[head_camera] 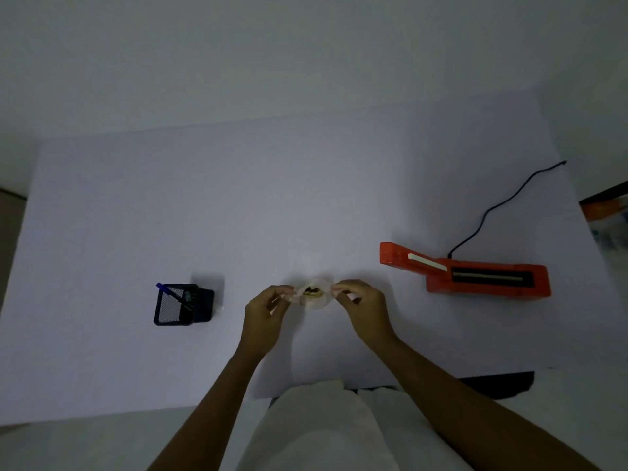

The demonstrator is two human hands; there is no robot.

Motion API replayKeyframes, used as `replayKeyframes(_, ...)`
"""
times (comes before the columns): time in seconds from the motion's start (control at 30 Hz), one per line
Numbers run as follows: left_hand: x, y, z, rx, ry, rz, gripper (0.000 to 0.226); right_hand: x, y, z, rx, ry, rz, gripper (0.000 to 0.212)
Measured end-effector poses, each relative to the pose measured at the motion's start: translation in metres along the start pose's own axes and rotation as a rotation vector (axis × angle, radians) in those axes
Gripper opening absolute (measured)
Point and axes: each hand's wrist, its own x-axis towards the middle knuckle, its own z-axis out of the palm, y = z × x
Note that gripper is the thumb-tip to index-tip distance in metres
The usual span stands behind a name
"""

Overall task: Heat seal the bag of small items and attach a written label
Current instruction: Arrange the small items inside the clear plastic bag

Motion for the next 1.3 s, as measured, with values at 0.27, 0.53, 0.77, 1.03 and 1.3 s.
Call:
replayKeyframes(0.27,0.010,-0.024,0.009,0.017,-0.028,-0.099,0.015,0.014,0.014,0.005,-0.075,-0.050,0.048,0.019)
replayKeyframes(0.53,0.016,-0.021,0.017,0.001,-0.096,-0.024,0.011,0.029,0.019,0.011,-0.024,-0.134,0.191,0.038)
replayKeyframes(0.77,0.012,-0.019,0.010,-0.089,-0.089,0.017,0.009,0.025,0.012,0.005,-0.069,-0.059,-0.033,0.013)
replayKeyframes(1.03,0.024,-0.025,0.011,-0.019,-0.181,-0.090,0.025,0.020,0.018,0.008,0.012,-0.099,0.025,0.021)
replayKeyframes(1.3,0.027,-0.025,0.019,-0.034,-0.100,-0.052,0.014,0.025,0.025,0.001,-0.037,-0.162,0.050,0.024)
